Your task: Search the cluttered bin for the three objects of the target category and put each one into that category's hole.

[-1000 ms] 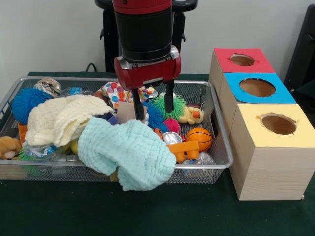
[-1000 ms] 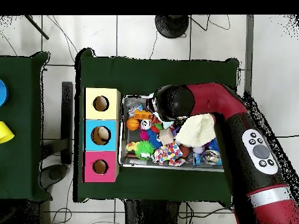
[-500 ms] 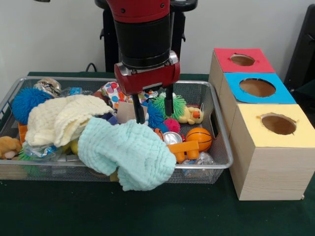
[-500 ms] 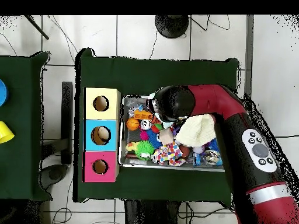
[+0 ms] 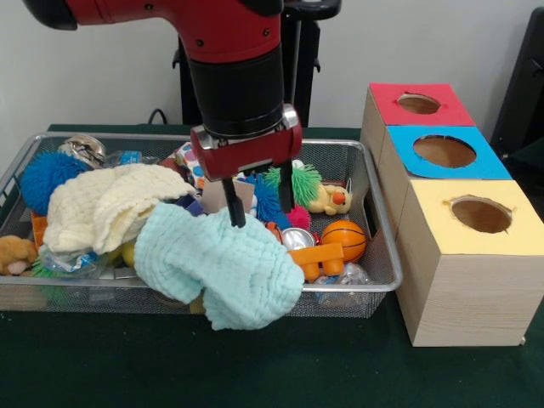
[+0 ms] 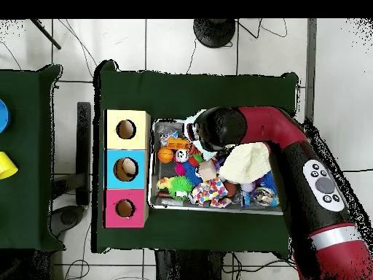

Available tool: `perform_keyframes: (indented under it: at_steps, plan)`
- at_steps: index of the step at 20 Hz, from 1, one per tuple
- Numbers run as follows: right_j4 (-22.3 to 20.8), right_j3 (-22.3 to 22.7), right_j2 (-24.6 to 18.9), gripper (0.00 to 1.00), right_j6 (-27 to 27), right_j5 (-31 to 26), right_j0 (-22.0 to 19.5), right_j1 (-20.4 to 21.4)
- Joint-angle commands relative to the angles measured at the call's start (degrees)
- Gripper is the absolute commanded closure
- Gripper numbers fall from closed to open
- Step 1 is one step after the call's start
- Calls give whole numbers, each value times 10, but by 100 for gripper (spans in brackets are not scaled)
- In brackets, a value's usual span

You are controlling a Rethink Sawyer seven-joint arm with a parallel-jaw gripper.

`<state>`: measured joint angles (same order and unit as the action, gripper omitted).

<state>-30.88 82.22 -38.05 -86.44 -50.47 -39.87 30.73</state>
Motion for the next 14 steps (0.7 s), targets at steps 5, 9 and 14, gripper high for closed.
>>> perform_keyframes:
  at_steps: [5, 9, 14]
  plan:
    - [-36, -54, -24, 0, 173, -20, -4, -70]
    - [-39, -81, -23, 0, 197, -47, -7, -79]
    - [-42, -102, -19, 0, 210, -71, -6, -73]
